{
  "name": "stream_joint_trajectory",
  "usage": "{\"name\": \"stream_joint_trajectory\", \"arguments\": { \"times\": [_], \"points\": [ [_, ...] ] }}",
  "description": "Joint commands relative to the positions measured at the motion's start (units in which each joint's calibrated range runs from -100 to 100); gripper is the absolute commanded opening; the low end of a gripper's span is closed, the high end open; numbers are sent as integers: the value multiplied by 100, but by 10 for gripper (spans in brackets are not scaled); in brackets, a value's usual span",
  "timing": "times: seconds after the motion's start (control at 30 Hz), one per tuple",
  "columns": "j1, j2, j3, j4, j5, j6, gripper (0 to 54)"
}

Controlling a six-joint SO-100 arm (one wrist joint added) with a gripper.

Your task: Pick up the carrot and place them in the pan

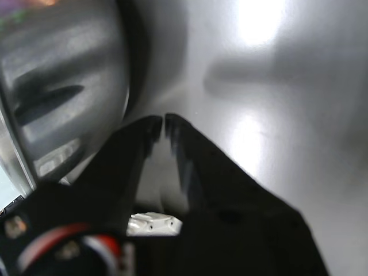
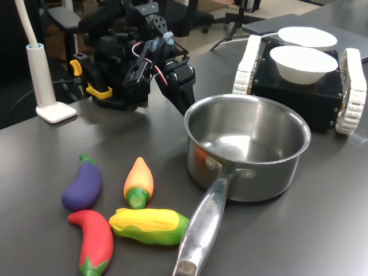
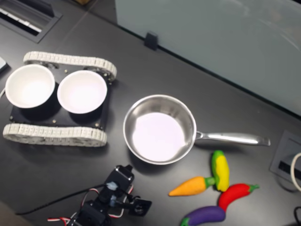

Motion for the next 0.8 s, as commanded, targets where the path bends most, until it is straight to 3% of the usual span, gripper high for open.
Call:
{"name": "stream_joint_trajectory", "arguments": {
  "times": [0.0, 0.77],
  "points": [
    [-34, -75, -101, -177, 63, -15, 2],
    [-34, -75, -101, -177, 68, -15, 2]
  ]
}}
